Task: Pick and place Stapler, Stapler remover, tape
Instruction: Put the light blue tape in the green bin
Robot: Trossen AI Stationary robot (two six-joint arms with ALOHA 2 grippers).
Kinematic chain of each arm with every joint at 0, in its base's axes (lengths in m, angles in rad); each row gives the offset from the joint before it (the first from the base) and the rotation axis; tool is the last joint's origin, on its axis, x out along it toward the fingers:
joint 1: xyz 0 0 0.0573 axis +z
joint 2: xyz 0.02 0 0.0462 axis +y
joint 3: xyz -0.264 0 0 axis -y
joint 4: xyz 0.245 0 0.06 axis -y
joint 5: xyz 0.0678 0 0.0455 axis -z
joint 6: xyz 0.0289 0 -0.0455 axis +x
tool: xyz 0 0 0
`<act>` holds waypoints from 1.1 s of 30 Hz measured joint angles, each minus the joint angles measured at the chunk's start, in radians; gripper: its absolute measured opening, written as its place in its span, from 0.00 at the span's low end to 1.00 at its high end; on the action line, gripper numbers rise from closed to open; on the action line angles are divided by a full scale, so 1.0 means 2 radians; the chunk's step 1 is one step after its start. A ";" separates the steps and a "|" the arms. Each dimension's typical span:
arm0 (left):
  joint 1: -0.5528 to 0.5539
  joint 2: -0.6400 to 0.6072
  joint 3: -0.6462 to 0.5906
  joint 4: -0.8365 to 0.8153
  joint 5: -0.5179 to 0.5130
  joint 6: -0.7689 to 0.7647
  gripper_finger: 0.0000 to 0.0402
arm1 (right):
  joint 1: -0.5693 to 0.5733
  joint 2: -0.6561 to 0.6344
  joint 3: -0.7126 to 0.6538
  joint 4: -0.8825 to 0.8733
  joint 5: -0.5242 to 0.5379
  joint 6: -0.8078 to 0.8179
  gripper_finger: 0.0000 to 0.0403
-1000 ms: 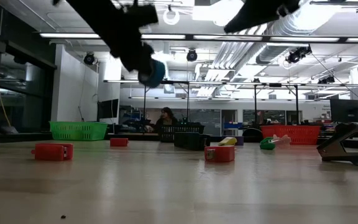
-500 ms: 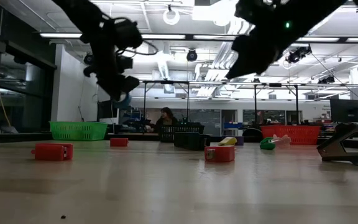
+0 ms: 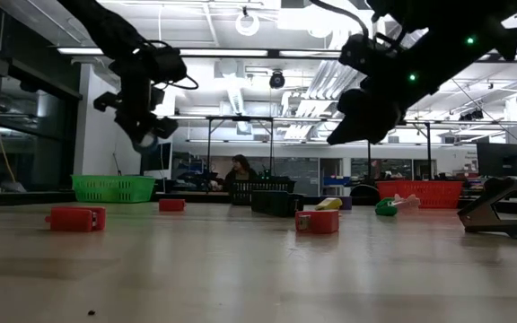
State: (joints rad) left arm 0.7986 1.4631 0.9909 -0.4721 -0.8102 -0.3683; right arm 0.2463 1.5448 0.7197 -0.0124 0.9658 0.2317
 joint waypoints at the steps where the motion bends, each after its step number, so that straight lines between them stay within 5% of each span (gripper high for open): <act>1: 0.000 0.000 0.000 -0.001 -0.010 0.000 0.09 | -0.002 0.000 -0.001 0.010 -0.004 -0.008 0.48; 22: 0.000 0.092 0.000 -0.043 -0.136 -0.019 0.09 | -0.009 0.000 -0.002 0.071 -0.068 -0.055 0.48; 33: 0.000 0.123 0.000 -0.072 -0.121 -0.017 0.09 | -0.009 0.000 -0.002 0.071 -0.077 -0.055 0.48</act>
State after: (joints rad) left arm 0.7990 1.7092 0.9917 -0.6155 -1.0515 -0.4017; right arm 0.2287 1.5448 0.7162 0.1300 0.8116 0.1223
